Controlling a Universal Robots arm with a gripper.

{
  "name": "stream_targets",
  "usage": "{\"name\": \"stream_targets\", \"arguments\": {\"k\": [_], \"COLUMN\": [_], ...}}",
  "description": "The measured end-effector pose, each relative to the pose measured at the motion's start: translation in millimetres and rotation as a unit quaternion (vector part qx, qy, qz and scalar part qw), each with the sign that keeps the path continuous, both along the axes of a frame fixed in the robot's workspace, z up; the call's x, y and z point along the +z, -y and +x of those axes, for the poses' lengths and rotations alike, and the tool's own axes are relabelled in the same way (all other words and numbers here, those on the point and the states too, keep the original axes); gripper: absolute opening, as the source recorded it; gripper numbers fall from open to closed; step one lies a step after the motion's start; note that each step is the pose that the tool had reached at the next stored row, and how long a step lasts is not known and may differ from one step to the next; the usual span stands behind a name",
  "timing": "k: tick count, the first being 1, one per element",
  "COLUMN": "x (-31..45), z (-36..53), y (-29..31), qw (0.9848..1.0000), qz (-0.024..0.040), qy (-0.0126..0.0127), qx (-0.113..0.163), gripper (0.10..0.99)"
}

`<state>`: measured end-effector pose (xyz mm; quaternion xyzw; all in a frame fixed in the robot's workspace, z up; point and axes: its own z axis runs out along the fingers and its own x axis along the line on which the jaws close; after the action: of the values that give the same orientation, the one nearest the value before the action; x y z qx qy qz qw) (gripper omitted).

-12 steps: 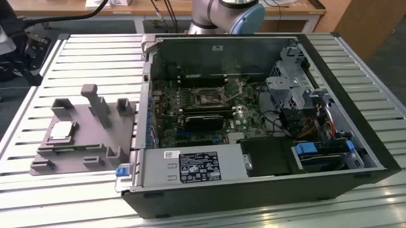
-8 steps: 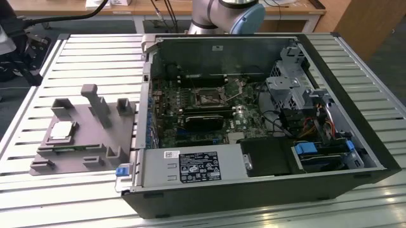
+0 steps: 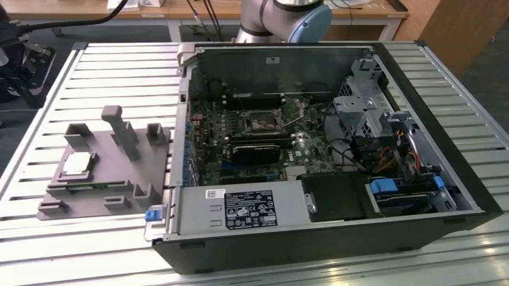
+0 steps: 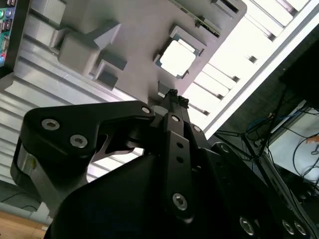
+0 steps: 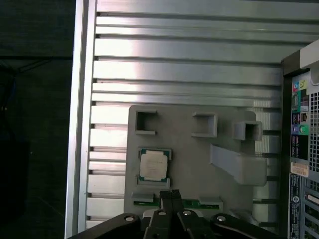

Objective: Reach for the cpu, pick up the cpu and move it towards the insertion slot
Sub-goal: 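Reach for the cpu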

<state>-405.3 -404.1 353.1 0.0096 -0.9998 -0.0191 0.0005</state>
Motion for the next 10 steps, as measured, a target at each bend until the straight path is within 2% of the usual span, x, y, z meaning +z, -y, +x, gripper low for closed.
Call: {"name": "stream_targets", "arguments": {"k": [4,10], "x": [-1.0,-3.4], "z": [-8.0,-15.4], "y": [0.2,0.2], "qw": [1.0,1.0], "qz": [0.0,0.0], "qy": [0.0001,0.0], "qx": [0.0,0.0], "gripper": [0.106,0.106]}}
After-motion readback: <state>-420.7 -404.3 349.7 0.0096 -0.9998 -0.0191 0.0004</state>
